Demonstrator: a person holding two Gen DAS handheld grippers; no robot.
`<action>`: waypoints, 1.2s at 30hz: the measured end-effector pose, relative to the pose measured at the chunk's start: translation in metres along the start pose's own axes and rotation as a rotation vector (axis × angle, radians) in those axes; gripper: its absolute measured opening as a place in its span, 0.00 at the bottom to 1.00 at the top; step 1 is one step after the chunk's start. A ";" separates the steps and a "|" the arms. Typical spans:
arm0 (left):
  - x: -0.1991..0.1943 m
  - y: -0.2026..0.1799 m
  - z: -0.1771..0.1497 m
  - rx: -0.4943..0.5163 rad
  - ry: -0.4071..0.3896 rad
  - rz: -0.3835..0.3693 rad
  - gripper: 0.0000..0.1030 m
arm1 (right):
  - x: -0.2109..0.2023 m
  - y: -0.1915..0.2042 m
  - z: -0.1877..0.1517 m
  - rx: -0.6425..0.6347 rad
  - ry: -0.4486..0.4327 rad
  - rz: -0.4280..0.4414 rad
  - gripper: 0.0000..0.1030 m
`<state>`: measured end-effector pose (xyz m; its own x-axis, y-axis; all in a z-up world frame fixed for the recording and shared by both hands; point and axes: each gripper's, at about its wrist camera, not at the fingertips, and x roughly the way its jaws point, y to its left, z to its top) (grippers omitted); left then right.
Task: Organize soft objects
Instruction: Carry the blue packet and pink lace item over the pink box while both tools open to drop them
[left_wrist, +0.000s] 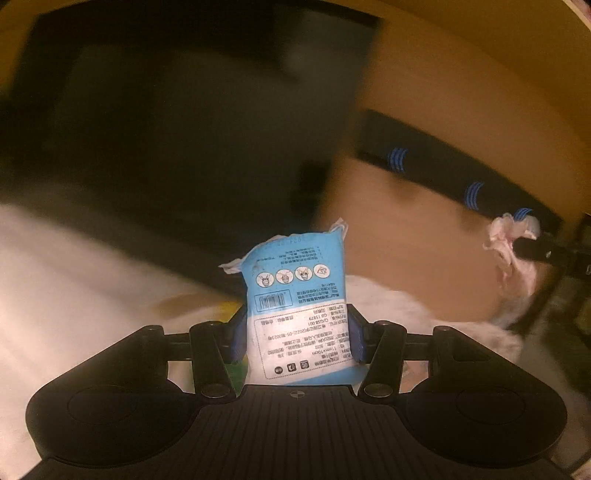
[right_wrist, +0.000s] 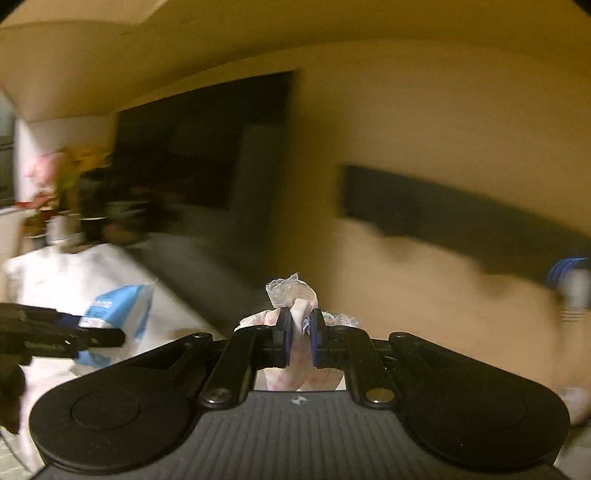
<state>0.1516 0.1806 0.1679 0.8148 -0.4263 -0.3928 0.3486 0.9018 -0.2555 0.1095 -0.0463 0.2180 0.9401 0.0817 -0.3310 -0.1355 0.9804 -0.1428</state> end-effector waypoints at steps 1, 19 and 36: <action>0.009 -0.014 0.001 0.013 0.008 -0.033 0.55 | -0.007 -0.012 -0.003 0.011 -0.001 -0.035 0.10; 0.210 -0.223 -0.098 0.248 0.476 -0.264 0.55 | -0.068 -0.133 -0.102 0.195 0.175 -0.368 0.10; 0.094 -0.168 -0.066 0.161 0.217 -0.257 0.55 | 0.064 -0.146 -0.175 0.448 0.542 -0.271 0.10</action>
<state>0.1390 -0.0156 0.1162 0.5804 -0.6299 -0.5161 0.6112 0.7558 -0.2349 0.1346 -0.2152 0.0545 0.6208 -0.1587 -0.7677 0.3274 0.9423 0.0699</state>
